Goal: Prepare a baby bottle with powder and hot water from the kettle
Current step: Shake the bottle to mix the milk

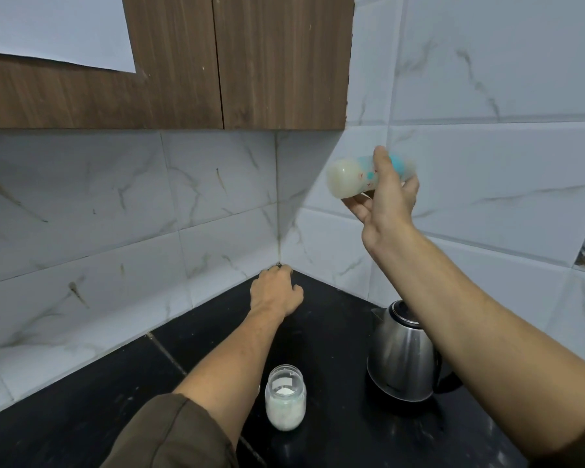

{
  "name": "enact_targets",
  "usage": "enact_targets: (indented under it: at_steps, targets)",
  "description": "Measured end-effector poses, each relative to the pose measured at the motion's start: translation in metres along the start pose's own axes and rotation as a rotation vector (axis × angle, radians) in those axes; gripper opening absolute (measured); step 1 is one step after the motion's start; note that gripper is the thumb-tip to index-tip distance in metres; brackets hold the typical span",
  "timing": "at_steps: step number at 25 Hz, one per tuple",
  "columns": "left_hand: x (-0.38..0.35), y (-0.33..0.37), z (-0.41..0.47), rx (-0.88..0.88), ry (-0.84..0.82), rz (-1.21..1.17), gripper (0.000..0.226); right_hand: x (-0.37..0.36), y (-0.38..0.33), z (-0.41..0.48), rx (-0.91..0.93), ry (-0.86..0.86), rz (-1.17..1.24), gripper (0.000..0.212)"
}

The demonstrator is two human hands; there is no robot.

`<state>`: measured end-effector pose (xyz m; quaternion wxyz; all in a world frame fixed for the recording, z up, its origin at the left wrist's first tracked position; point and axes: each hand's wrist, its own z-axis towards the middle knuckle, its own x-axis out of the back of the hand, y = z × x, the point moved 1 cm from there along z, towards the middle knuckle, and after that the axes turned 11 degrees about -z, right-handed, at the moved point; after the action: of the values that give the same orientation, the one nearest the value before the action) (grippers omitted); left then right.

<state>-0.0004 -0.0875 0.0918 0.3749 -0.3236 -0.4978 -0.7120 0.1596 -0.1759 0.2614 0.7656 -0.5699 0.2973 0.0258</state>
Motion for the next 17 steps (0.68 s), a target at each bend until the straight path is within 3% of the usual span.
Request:
enact_targets:
  at_steps: [4,8,12,17]
  targets:
    - [-0.001,-0.002,-0.001,0.022,-0.012,0.002,0.048,-0.001,0.015,-0.017,0.069,-0.249,-0.31,0.056]
    - [0.001,-0.002,-0.002,0.015,0.002,0.001,0.048,0.001,0.001,-0.006,-0.054,-0.053,0.068,0.054]
    - [0.001,-0.004,-0.003,0.021,0.002,0.003,0.047,-0.002,0.008,-0.024,0.034,-0.326,-0.223,0.049]
    - [0.003,-0.008,-0.004,0.022,0.007,0.004,0.048,-0.009,-0.009,-0.019,-0.088,-0.167,0.042,0.056]
